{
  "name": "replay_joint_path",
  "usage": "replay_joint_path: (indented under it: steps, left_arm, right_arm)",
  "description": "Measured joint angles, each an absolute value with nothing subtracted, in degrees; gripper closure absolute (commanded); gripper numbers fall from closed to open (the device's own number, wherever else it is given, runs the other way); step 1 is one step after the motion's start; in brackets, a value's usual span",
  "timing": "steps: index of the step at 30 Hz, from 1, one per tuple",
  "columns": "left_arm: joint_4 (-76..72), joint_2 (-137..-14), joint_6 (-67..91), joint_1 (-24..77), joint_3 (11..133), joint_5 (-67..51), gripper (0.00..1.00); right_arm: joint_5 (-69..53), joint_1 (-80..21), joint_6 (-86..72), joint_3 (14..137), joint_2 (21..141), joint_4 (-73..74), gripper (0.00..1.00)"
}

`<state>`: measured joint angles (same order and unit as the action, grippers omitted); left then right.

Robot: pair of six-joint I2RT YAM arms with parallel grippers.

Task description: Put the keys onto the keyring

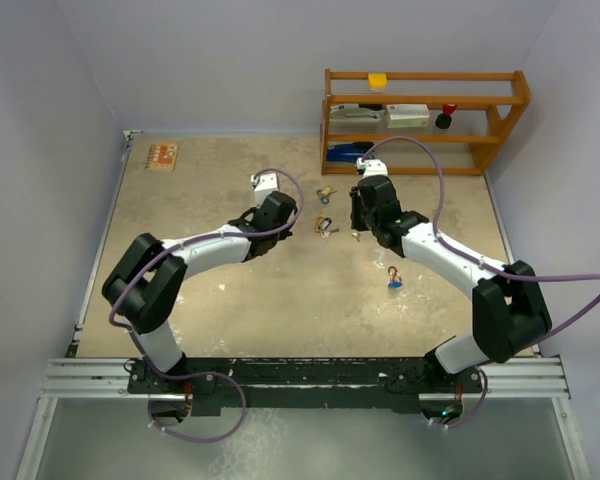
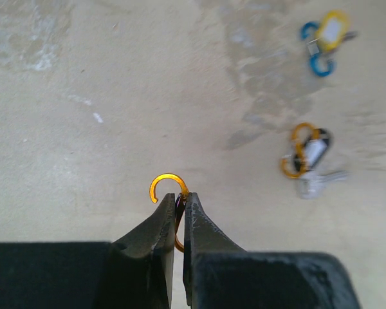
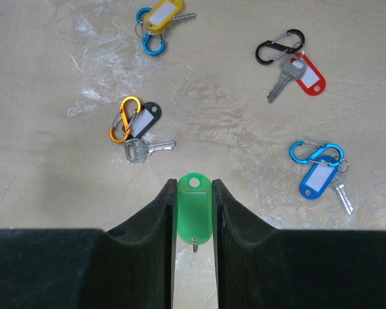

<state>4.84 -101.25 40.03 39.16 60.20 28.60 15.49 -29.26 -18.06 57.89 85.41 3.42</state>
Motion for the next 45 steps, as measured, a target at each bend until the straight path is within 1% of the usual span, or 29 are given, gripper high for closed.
replay_joint_path:
  steps: [8,15,21,30,45]
  left_arm:
    - [-3.3,-92.7,46.5,39.9,57.7,22.9,1.0]
    - [-6.7,-92.4,49.6,41.7,55.7,22.8,1.0]
    - [-8.3,-92.4,50.5,43.2,55.7,23.4,1.0]
    - [-8.2,-93.0,50.5,46.3,56.7,26.5,1.0]
    - [-10.3,-94.7,50.6,52.1,57.7,37.4,1.0]
  right_arm:
    - [15.5,-29.3,-18.3,57.4,85.4,2.3,0.79]
    - [15.6,-30.4,-20.4,57.7,85.4,2.4,0.79]
    - [16.1,-31.5,-22.5,61.4,87.0,2.8,0.79]
    - [17.6,-32.2,-25.3,64.5,90.7,3.6,0.79]
    - [20.6,-32.3,-30.6,69.0,92.9,7.0,0.79]
